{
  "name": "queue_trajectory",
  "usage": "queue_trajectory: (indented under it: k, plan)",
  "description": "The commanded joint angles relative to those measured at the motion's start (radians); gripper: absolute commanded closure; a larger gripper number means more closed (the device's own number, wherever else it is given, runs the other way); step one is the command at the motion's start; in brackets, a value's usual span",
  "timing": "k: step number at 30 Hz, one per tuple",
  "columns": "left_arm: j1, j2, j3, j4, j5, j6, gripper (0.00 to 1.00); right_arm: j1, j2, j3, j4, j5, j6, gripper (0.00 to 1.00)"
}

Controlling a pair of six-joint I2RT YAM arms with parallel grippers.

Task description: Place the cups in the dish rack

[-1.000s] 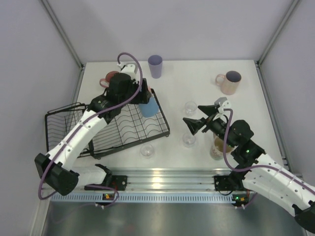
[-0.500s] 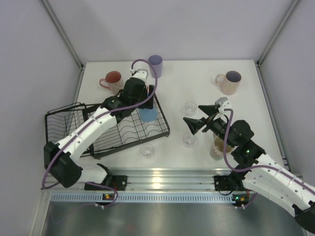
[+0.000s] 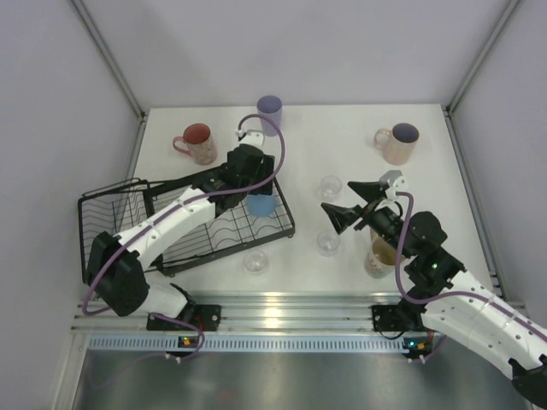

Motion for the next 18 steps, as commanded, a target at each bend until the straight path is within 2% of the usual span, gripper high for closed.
queue_trajectory:
  k: [1,18]
  plan:
    - [-0.005,-0.019,-0.042,0.151,-0.039,-0.018,1.00,0.017,-0.009,0.000,0.025,0.007,-0.016,0.01]
    - [-0.007,0.014,-0.161,0.367,-0.085,-0.001,1.00,0.017,-0.017,0.000,0.021,0.027,-0.019,0.01]
